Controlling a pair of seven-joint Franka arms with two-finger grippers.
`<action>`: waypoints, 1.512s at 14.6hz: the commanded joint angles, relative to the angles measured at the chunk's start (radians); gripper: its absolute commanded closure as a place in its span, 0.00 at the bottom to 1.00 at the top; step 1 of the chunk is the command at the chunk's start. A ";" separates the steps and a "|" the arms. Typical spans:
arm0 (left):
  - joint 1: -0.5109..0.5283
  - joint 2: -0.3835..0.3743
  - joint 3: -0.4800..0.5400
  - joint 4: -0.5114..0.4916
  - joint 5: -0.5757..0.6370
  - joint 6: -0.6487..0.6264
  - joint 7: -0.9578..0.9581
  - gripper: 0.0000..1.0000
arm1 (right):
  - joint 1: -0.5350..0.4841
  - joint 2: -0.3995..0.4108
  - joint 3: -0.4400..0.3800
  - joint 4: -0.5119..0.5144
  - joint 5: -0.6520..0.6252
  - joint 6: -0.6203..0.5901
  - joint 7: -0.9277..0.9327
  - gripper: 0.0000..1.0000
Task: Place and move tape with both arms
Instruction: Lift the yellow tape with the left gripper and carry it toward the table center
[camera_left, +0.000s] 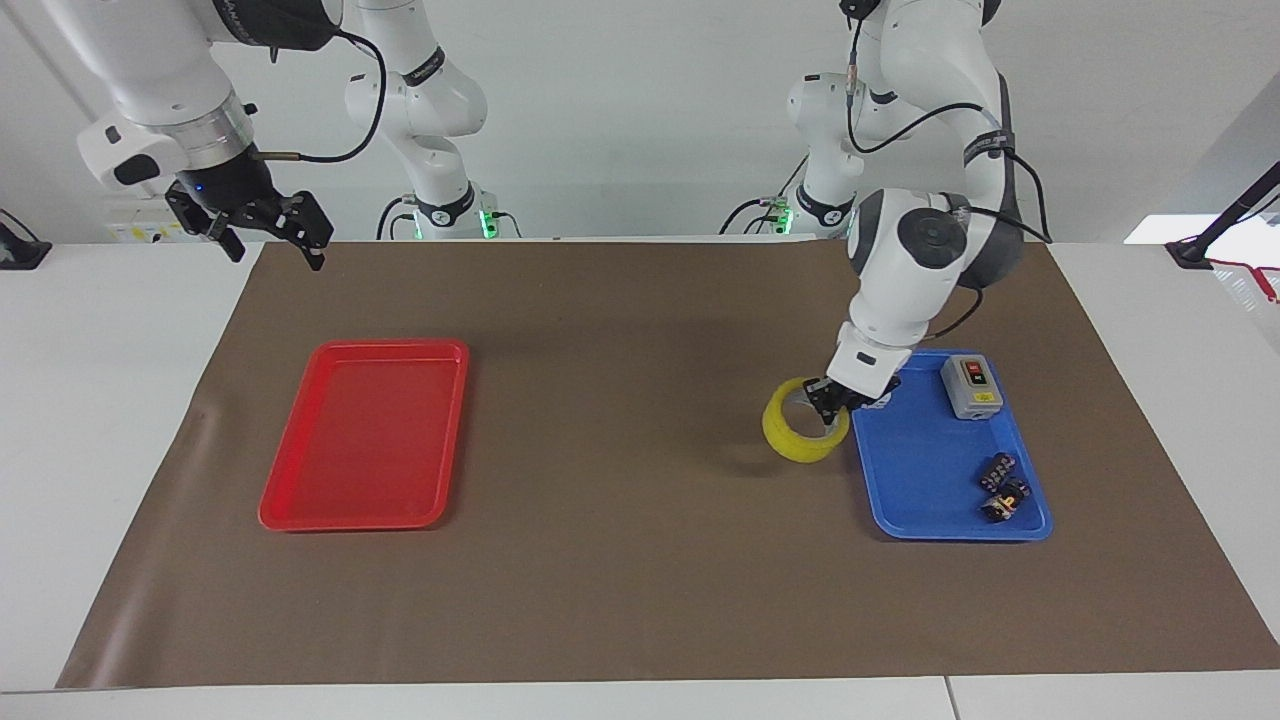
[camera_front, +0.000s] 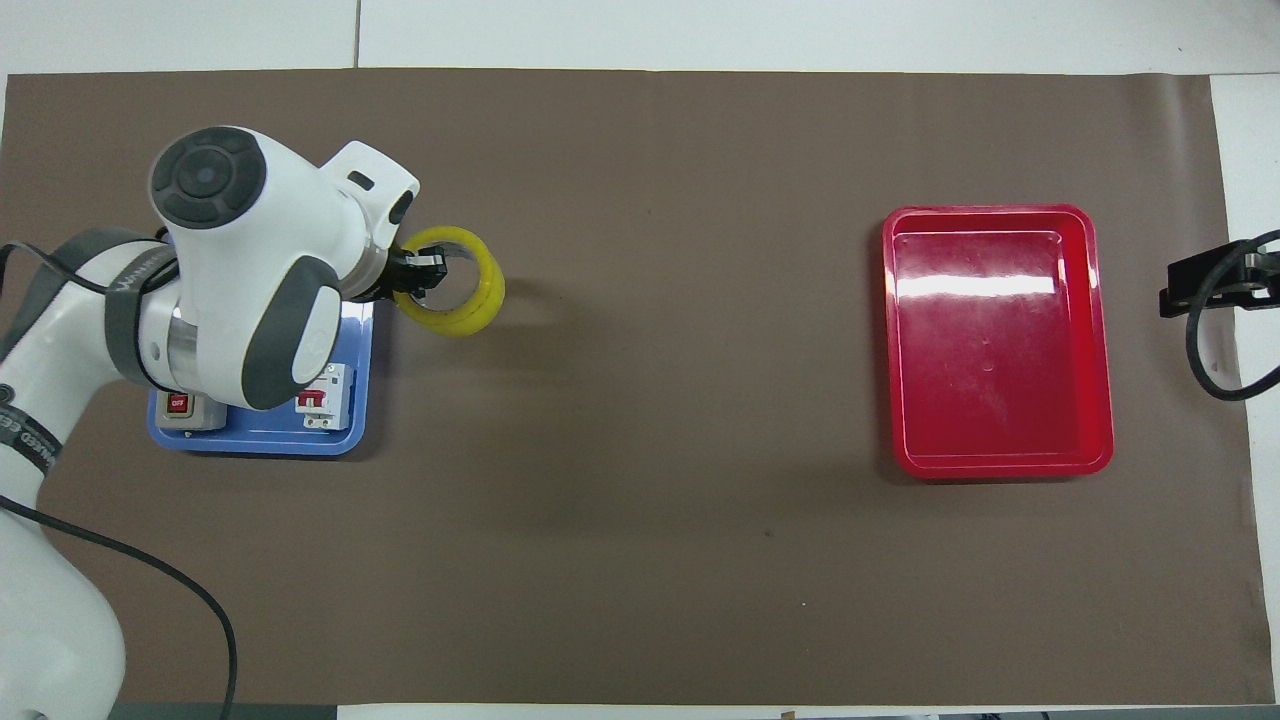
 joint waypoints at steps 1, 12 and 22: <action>-0.088 0.001 0.013 -0.008 0.049 0.067 -0.161 1.00 | -0.012 -0.010 0.002 -0.013 0.008 0.011 -0.024 0.00; -0.257 0.144 0.013 0.023 0.176 0.199 -0.377 1.00 | -0.013 -0.010 0.002 -0.013 0.008 0.011 -0.024 0.00; -0.293 0.176 0.011 -0.011 0.176 0.242 -0.372 1.00 | -0.013 -0.010 0.002 -0.013 0.008 0.011 -0.024 0.00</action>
